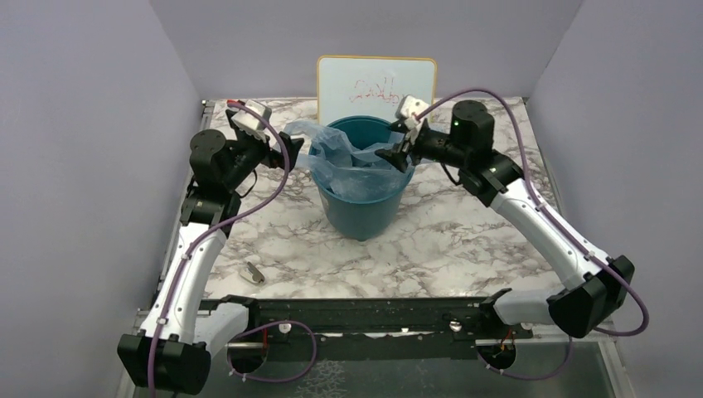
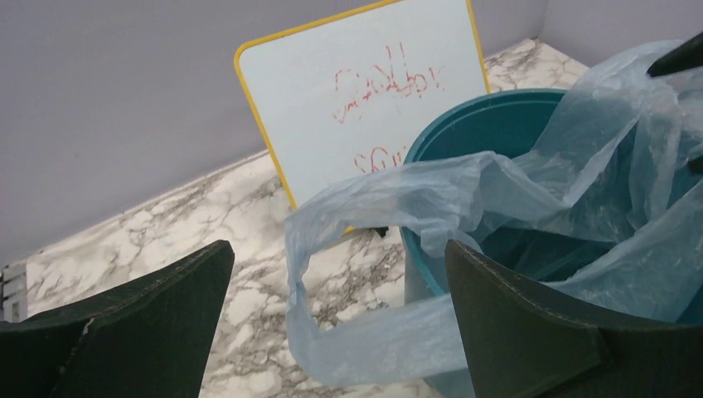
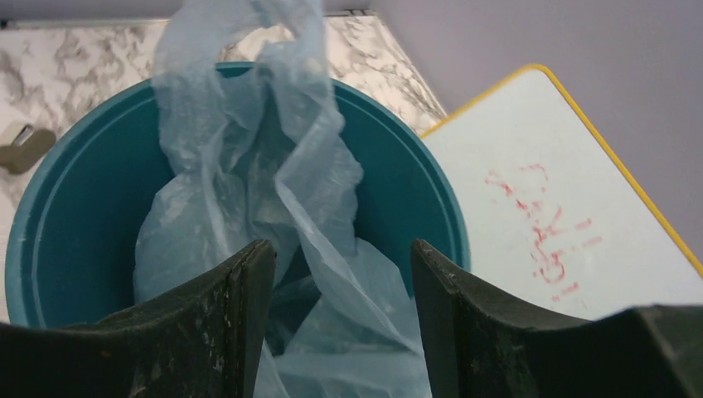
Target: Put the trash bags into the trash bin
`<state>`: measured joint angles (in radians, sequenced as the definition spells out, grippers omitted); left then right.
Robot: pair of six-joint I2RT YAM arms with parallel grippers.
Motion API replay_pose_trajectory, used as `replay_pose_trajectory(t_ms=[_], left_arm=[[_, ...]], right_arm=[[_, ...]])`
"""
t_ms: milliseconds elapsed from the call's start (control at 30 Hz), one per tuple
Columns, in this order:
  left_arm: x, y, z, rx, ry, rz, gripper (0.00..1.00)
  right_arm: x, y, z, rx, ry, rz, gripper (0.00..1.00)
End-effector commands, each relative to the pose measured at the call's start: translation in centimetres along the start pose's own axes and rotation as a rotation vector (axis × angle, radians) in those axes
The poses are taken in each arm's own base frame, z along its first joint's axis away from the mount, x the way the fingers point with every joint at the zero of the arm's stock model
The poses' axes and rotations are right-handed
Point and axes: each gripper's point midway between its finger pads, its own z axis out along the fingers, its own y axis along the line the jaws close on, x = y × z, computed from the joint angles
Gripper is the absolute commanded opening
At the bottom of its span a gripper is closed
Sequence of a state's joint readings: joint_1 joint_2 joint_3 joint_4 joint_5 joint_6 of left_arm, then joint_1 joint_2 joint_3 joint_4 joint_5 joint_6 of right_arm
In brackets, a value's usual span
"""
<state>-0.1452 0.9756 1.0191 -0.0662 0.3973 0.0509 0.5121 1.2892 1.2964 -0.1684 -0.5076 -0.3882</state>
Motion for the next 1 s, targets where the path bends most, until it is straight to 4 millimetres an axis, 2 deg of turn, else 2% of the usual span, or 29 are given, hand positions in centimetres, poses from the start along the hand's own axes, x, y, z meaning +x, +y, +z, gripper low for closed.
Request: replay_pose_trajectory(t_ms=[0, 100, 233, 333, 500, 600, 700, 967], left_arm=[[-3.0, -0.5, 1.3, 0.07, -0.123, 0.056, 0.99], [-2.9, -0.3, 2.3, 0.089, -0.103, 0.094, 0.99], [-3.1, 0.4, 3.0, 0.075, -0.078, 0.124, 0.99], [-1.9, 0.6, 3.7, 0.1, -0.014, 0.138, 0.99], [-0.7, -0.5, 4.2, 0.204, 0.078, 0.144, 0.99], [-0.1, -1.9, 4.1, 0.315, 0.109, 0.16, 0.99], [0.7, -1.8, 4.3, 0.333, 0.155, 0.143, 0.97], [1.5, -0.4, 4.2, 0.287, 0.206, 0.164, 0.76]], right_arm=[[0.4, 1.6, 2.2, -0.089, 0.04, -0.209, 0.66], [0.6, 1.0, 3.1, -0.07, 0.055, -0.23, 0.65], [1.4, 1.6, 3.8, -0.12, 0.079, -0.253, 0.61], [2.8, 2.6, 4.3, -0.183, 0.112, -0.247, 0.57], [3.1, 3.4, 4.6, -0.232, 0.122, -0.232, 0.48], [3.3, 3.3, 4.7, -0.227, 0.132, -0.22, 0.45], [3.8, 2.9, 4.9, -0.211, 0.154, -0.213, 0.4], [3.2, 0.4, 5.5, -0.073, 0.177, -0.139, 0.16]])
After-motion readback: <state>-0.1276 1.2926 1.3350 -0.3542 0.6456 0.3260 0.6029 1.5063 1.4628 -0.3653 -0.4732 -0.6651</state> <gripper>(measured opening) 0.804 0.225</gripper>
